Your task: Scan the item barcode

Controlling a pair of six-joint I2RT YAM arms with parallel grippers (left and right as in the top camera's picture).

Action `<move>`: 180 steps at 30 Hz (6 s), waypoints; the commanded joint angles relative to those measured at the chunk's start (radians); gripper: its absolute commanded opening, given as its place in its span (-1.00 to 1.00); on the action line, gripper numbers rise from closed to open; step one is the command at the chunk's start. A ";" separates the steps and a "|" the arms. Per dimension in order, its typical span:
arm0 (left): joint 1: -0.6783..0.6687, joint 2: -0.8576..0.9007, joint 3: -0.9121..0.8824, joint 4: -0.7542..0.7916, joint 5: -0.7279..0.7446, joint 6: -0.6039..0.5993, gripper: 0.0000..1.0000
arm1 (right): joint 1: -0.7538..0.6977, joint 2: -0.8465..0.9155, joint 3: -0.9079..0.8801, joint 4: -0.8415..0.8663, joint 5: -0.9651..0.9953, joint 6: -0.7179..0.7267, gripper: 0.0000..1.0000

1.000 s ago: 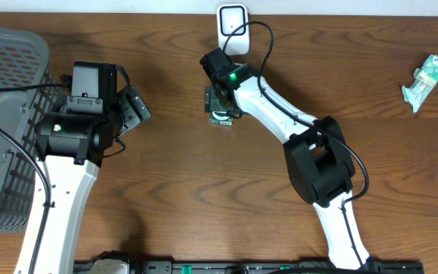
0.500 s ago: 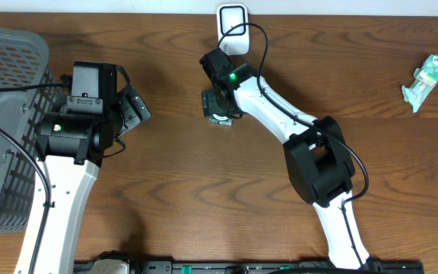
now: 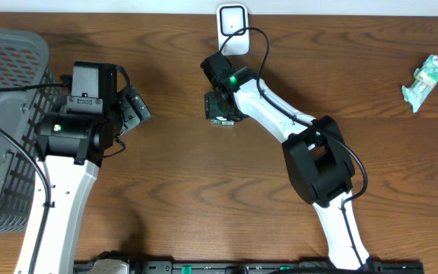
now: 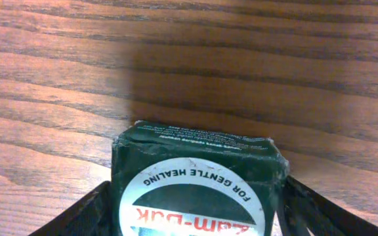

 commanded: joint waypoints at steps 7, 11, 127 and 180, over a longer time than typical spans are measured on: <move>0.004 -0.002 0.013 -0.003 -0.006 0.010 0.96 | 0.003 0.005 -0.010 -0.006 0.020 0.002 0.40; 0.004 -0.002 0.014 -0.003 -0.006 0.010 0.96 | 0.005 0.019 -0.010 -0.016 0.033 -0.027 0.43; 0.004 -0.002 0.013 -0.003 -0.006 0.010 0.96 | -0.879 -0.199 0.067 0.089 0.364 -0.184 0.50; 0.004 -0.002 0.014 -0.003 -0.006 0.010 0.96 | -0.412 -1.173 -0.519 -0.355 -0.177 -0.183 0.99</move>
